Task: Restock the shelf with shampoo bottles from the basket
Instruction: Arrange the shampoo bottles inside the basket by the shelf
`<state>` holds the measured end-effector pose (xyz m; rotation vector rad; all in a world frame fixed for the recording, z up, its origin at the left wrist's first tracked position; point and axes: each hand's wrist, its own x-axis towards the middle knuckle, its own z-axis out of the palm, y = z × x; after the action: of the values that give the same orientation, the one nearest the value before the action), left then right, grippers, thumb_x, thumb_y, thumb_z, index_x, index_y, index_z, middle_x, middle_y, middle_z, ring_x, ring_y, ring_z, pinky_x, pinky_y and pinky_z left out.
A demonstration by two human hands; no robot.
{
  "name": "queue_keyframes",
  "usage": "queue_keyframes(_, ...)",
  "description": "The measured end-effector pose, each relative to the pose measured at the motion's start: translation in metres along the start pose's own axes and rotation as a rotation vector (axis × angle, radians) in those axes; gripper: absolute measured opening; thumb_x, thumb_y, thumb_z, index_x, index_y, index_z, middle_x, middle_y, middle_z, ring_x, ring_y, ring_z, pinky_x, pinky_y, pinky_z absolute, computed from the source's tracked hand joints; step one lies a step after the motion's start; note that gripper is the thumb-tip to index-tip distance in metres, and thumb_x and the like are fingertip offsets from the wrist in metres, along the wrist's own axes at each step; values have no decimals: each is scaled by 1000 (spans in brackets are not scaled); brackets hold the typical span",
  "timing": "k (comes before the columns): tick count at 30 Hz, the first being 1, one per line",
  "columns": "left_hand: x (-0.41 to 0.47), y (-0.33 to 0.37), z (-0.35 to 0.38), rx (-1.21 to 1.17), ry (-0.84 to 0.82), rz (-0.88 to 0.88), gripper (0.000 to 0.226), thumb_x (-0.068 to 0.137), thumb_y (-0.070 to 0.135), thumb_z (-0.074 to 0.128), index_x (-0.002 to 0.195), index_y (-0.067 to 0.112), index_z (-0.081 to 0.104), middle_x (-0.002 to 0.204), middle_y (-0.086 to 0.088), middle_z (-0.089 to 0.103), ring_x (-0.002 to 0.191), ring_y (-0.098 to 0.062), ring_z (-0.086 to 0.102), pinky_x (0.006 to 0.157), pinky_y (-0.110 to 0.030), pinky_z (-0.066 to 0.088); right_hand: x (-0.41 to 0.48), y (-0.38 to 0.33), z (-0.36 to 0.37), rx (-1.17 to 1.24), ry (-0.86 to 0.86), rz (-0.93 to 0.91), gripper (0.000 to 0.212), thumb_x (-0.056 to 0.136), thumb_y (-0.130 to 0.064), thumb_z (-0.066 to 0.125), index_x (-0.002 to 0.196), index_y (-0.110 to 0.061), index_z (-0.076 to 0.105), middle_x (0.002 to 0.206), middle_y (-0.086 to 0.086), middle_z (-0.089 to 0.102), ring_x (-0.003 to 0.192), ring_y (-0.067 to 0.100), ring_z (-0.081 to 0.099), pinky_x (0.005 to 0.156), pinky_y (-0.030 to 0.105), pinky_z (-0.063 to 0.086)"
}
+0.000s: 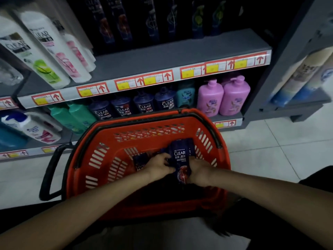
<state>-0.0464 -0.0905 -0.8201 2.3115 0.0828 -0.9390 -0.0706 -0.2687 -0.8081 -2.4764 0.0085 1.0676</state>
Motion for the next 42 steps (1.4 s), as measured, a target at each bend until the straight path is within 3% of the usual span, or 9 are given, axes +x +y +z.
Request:
queue_keyframes(7,19,20,22,-547,49,-212,28,87,25,78,96,25,52,101,-3,66,102,-25,67,92,-43,58,5,6,-10,300,-8,110,64,79,-13,80,136,-16,51,124,6,64,109,23,63,92,30,55)
queue_keyframes(13,27,24,31,-684,101,-297,44,82,31,80,117,11,62,105,-10,73,94,-26,71,72,-35,60,3,5,-12,638,-82,145,60,76,6,75,129,-18,59,116,5,66,106,21,64,71,26,59)
queue_keyframes(17,31,21,34,-638,108,-269,42,79,37,82,110,13,67,102,-7,75,94,-23,72,83,-38,61,-1,4,-14,726,-54,192,52,79,18,57,120,-13,63,106,11,66,98,23,65,67,29,62)
queue_keyframes(19,30,20,34,-609,105,-251,45,79,42,82,111,14,67,103,-6,75,96,-22,71,85,-38,61,-5,4,-16,738,-39,214,49,79,20,51,115,-12,60,96,10,62,85,20,60,45,18,49)
queue_keyframes(22,28,21,38,-609,143,-228,45,79,39,84,111,12,66,103,-5,74,94,-21,71,82,-36,62,-9,4,-15,757,-19,232,53,78,22,48,115,-14,56,93,11,59,80,20,57,35,13,38)
queue_keyframes(28,17,29,41,-663,214,-203,50,78,30,86,115,9,60,107,-8,70,93,-18,66,87,-38,58,-11,4,-12,791,22,214,56,81,19,47,129,-8,59,97,13,64,90,27,66,65,28,54)
queue_keyframes(33,-8,26,9,-808,174,-98,32,81,15,84,104,23,64,100,5,69,101,-15,67,100,-41,54,-21,-8,-16,849,138,104,54,89,11,52,136,-16,56,80,2,61,71,16,62,58,22,53)
queue_keyframes(36,-32,19,-24,-810,144,1,37,79,18,85,112,25,71,110,3,76,101,-13,72,97,-37,56,-27,-25,-28,784,152,-25,62,84,13,60,137,-19,56,95,0,64,97,19,67,86,30,57)
queue_keyframes(42,-74,18,-92,-827,267,86,31,81,17,82,110,13,71,102,-4,79,96,-20,75,81,-28,60,-38,-77,-42,632,286,-350,58,77,-8,83,123,-36,61,99,-15,65,90,5,65,85,22,53)
